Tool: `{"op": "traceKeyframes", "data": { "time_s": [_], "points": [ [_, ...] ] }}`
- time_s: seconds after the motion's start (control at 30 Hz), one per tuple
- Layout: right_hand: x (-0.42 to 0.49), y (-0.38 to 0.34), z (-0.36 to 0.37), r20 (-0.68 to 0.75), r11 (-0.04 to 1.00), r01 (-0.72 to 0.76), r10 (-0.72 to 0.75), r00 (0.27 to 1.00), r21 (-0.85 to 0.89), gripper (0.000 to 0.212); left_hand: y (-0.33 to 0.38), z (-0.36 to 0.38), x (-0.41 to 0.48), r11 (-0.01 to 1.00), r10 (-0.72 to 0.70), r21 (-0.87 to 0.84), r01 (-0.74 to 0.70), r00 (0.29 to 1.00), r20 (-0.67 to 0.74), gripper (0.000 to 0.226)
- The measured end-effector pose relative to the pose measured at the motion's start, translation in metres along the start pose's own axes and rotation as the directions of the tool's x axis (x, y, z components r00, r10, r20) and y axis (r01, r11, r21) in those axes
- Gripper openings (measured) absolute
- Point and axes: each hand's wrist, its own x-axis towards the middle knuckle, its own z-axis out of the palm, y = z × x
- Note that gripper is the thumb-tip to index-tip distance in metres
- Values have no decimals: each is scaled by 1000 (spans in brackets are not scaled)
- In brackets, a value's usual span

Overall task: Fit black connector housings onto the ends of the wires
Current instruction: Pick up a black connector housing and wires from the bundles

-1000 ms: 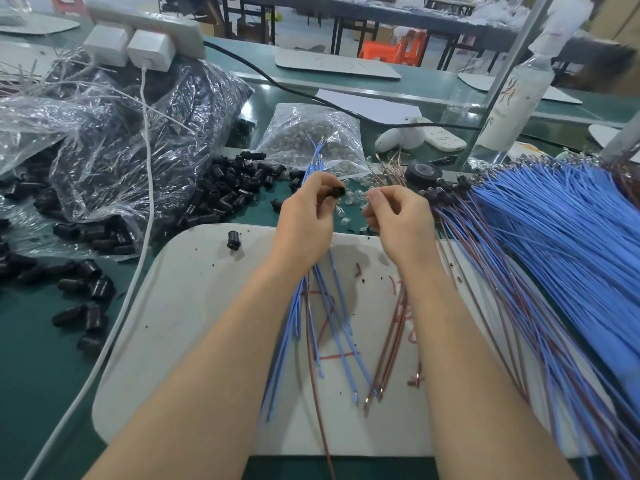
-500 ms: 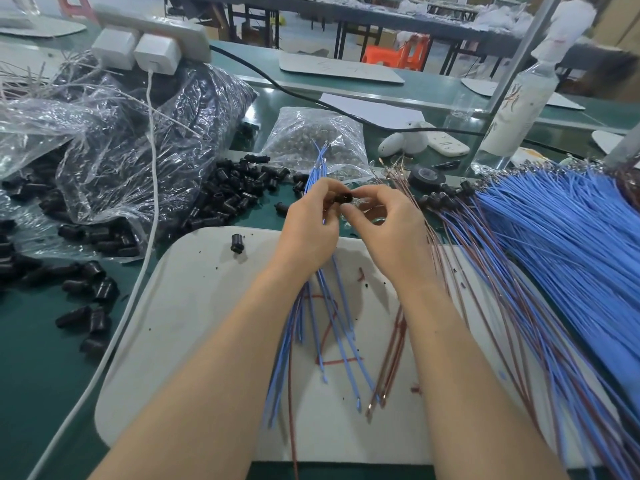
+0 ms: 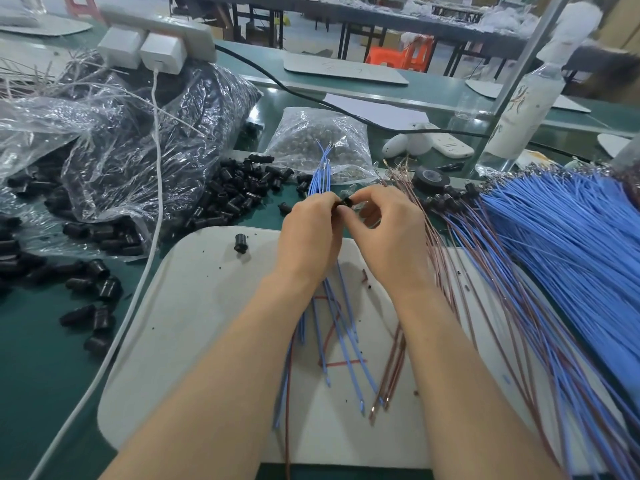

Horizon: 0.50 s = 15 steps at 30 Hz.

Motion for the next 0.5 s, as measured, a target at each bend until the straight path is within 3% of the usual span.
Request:
{"op": "traceKeyframes", "data": {
  "time_s": [0.23,0.37,0.5],
  "points": [
    [-1,-2,2,-6,1000,22,-22,1000,-19,14,3,-1,1,999,-40,23,39,998,48,16],
    [-1,-1,2,-29,999,17,-18,999,-44,15,3,-2,-1,996,-33,-79,36,999,35,15],
    [-1,-2,2,-31,999,21,-22,999,-29,15,2,-1,-1,998,-38,-44,38,999,11,12]
  ]
}}
